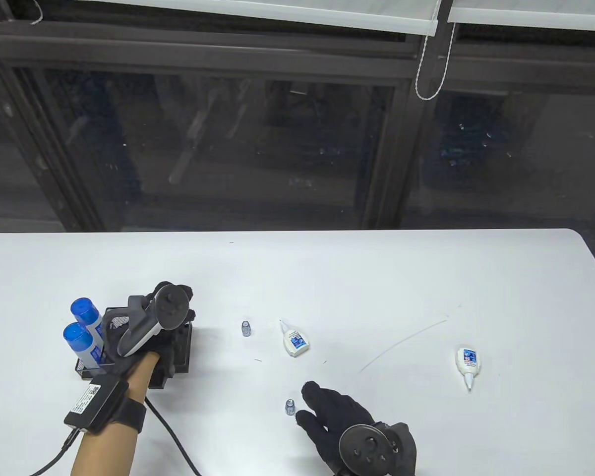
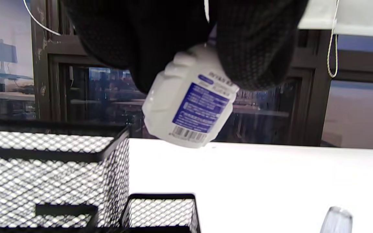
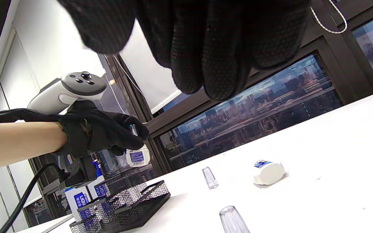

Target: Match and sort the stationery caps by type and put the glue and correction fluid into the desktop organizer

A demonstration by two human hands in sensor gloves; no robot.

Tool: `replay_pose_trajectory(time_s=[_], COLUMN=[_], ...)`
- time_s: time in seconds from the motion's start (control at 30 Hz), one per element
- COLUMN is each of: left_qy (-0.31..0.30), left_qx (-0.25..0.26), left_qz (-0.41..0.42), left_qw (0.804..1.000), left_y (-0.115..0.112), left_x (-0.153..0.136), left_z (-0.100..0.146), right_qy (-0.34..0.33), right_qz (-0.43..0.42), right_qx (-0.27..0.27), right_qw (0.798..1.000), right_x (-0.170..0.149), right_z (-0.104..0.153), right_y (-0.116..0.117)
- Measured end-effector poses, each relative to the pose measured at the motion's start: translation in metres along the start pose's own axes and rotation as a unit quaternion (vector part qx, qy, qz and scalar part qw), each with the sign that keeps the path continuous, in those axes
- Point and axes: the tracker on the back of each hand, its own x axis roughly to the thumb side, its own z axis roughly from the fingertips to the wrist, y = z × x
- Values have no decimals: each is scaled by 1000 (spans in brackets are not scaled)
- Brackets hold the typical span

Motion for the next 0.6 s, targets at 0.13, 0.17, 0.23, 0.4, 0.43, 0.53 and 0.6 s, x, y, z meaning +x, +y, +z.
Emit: replay_pose_trajectory(time_s=[0.13,0.17,0.23,0.4,0.43,0.53,0.6], left_qy=[1,1,-2,4,8,-9,-20], left_qx=[-8,-9,-23,-31,-22,-26,-31], left_qz=[-16,-27,-42,-47,-61,-90,-115], left_qw=[1000,1000,999,998,998,996,993], left_y=[-13,-15,-21,-31,-33,-35,-37], left_x=[-1,-1,-1,-7,-7,-7,-7], left_z=[-7,-9,-11,-13,-12,-12,-14], right_qy=[-2,-3,-3,-6,-6,-7,-7], right_qz=[-7,-7,-6,-12,-9,-10,-10], right_qx=[9,10,11,17,19,28,29], right_qw=[1000,1000,1000,1000,1000,1000,999], right_x=[-1,-1,-1,-2,-2,-4,-4], right_z=[-1,-1,-1,-2,-2,-3,-3], right_y=[1,1,1,2,2,3,3])
